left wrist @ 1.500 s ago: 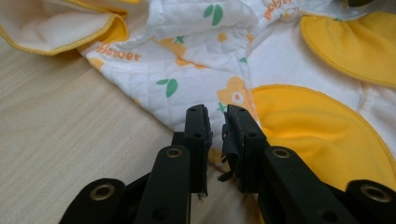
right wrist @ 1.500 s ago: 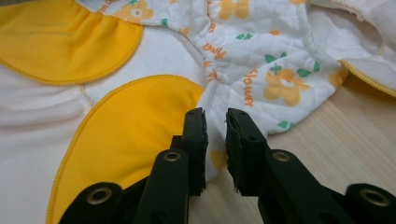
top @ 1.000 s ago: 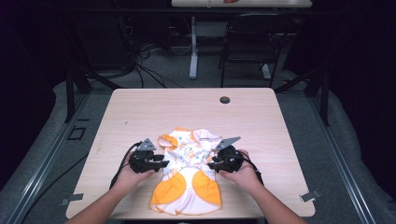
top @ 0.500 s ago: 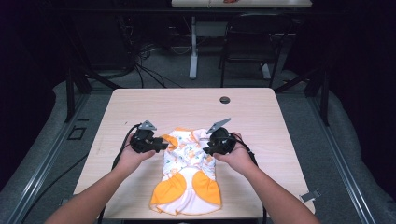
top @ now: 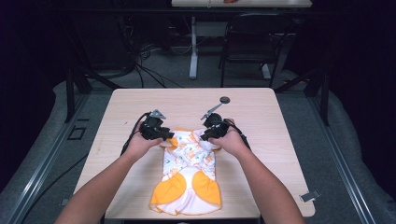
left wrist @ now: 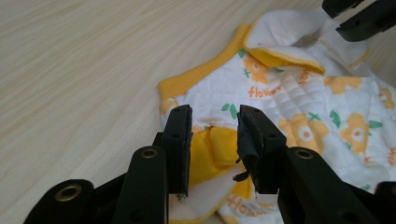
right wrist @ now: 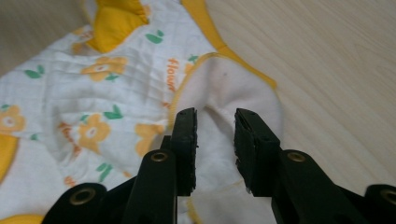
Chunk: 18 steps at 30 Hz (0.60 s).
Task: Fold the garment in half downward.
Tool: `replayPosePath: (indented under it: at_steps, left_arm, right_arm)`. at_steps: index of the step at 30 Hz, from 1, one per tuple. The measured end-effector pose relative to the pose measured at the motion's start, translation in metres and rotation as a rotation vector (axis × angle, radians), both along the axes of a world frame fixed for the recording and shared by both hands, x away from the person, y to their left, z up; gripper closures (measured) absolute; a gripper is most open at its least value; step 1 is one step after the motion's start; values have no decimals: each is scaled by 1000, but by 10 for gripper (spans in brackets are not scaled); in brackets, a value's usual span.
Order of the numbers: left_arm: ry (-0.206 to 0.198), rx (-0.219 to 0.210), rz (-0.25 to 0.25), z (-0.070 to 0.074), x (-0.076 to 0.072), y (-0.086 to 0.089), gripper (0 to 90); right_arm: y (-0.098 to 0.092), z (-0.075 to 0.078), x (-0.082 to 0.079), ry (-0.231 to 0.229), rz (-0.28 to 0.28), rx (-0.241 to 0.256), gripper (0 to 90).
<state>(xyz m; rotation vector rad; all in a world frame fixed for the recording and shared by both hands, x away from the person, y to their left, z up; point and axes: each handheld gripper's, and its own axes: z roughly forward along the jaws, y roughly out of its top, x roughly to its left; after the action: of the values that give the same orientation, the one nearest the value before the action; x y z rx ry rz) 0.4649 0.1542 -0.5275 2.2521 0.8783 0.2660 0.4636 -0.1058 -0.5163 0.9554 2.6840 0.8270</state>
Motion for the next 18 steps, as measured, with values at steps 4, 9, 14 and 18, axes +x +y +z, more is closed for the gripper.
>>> replayPosePath:
  at_steps: [4, 9, 14, 18]
  left_arm:
    - [7, -7, 5, -2, 8, -3, 664]
    - [20, -4, 28, -11, 23, -4, 690]
    - [31, 21, 54, -20, 29, -3, 688]
    - [40, 21, 64, -26, 31, -1, 685]
  right_arm:
    - [-2, -5, 8, 7, -48, 30, 708]
    - [-5, -10, 23, -9, -94, -12, 716]
    - [-4, -16, 29, -8, -135, -2, 717]
    - [-3, -21, 33, 4, -142, -11, 707]
